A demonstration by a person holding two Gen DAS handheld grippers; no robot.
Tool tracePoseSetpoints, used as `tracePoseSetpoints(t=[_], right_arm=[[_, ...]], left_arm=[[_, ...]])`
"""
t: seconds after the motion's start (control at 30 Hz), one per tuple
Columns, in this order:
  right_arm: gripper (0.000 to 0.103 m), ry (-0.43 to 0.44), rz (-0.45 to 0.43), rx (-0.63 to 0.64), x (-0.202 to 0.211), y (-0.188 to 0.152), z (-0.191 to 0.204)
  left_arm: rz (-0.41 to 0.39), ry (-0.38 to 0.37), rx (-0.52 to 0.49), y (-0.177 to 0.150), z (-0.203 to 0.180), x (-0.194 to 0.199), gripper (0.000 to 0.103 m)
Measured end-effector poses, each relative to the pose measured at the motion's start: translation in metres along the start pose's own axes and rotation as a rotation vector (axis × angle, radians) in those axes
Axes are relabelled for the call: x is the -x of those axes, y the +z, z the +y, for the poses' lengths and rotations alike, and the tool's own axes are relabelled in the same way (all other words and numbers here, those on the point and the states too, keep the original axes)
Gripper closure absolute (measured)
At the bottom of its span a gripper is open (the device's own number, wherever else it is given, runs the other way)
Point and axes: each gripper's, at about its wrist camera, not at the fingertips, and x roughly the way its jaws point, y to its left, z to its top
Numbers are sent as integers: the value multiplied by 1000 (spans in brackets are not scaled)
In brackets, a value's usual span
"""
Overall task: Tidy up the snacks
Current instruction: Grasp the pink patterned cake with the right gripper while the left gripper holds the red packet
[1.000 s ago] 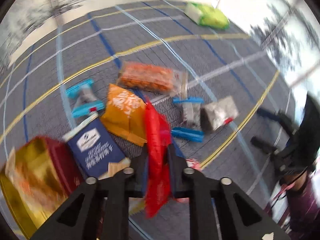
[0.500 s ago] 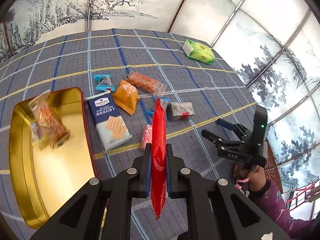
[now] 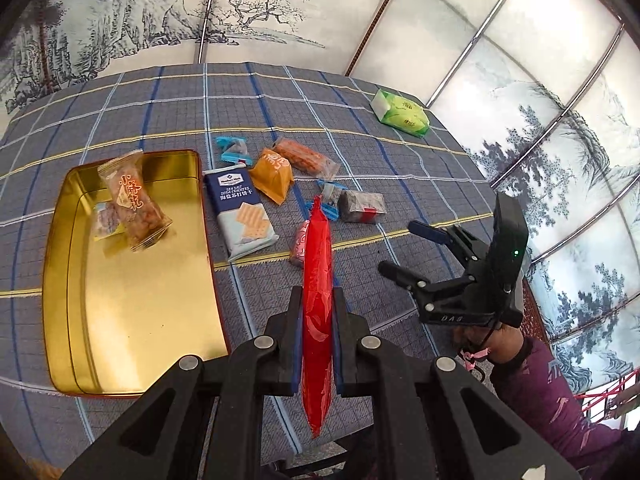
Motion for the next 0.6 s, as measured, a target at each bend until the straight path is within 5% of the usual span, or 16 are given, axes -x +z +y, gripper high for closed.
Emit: tracePoseSetpoints(t=[0.43,0.53,0.6], right_arm=[[15,76,135,286,-72,35,59],[42,101,199,259,-87,34,55],[51,99,189,240,-85,35,53]], left_arm=[[-36,26,12,-2,6,22,94],[-42,28,13,-2,8,24,94],[-46,29,12,-3,8,25,94]])
